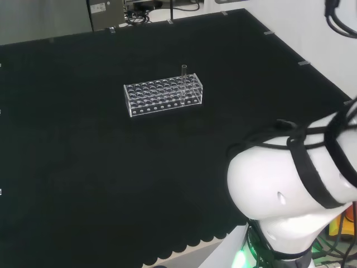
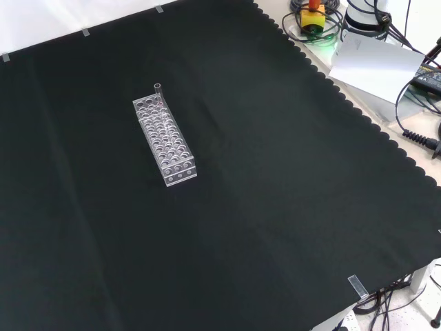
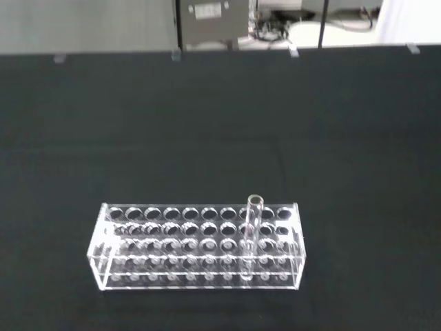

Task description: Pick up the test tube.

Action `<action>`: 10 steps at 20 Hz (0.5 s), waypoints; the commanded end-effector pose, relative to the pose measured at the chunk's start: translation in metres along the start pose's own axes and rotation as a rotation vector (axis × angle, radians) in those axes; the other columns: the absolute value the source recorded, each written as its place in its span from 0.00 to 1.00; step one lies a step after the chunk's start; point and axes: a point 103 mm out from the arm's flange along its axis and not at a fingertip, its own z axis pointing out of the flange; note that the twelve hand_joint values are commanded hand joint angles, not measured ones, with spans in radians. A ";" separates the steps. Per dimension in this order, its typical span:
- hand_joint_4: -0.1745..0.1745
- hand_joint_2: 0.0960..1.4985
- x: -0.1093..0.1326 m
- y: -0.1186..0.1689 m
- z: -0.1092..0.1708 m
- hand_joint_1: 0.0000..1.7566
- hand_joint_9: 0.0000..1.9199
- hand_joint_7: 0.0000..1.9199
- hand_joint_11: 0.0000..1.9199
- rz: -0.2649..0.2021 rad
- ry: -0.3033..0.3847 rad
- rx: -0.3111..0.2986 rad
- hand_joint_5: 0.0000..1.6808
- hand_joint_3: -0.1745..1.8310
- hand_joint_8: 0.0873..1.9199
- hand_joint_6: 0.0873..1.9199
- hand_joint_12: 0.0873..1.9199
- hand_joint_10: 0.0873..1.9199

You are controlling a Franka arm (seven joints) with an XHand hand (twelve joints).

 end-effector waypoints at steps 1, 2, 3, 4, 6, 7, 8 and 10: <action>0.29 0.59 -0.021 0.059 0.025 0.32 0.00 0.04 0.00 0.040 -0.019 0.124 0.12 0.16 0.37 0.00 0.65 0.39; 0.29 0.59 -0.022 0.064 0.030 0.32 0.00 0.04 0.00 0.040 -0.019 0.142 0.12 0.16 0.38 0.00 0.65 0.39; 0.29 0.59 -0.023 0.069 0.035 0.32 0.00 0.04 0.00 0.041 -0.021 0.161 0.13 0.16 0.38 0.00 0.65 0.40; 0.29 0.59 -0.022 0.073 0.039 0.32 0.00 0.05 0.00 0.041 -0.025 0.175 0.13 0.16 0.38 0.00 0.65 0.40; 0.29 0.58 -0.021 0.082 0.050 0.32 0.00 0.05 0.00 0.040 -0.028 0.200 0.13 0.16 0.38 0.00 0.65 0.41; 0.29 0.58 -0.021 0.085 0.056 0.32 0.00 0.06 0.00 0.040 -0.028 0.209 0.14 0.16 0.38 0.00 0.65 0.42; 0.29 0.58 -0.020 0.088 0.061 0.32 0.00 0.06 0.00 0.038 -0.024 0.218 0.14 0.17 0.38 0.00 0.66 0.43; 0.29 0.58 -0.019 0.094 0.071 0.32 0.00 0.06 0.00 0.031 -0.023 0.233 0.14 0.17 0.38 0.00 0.66 0.43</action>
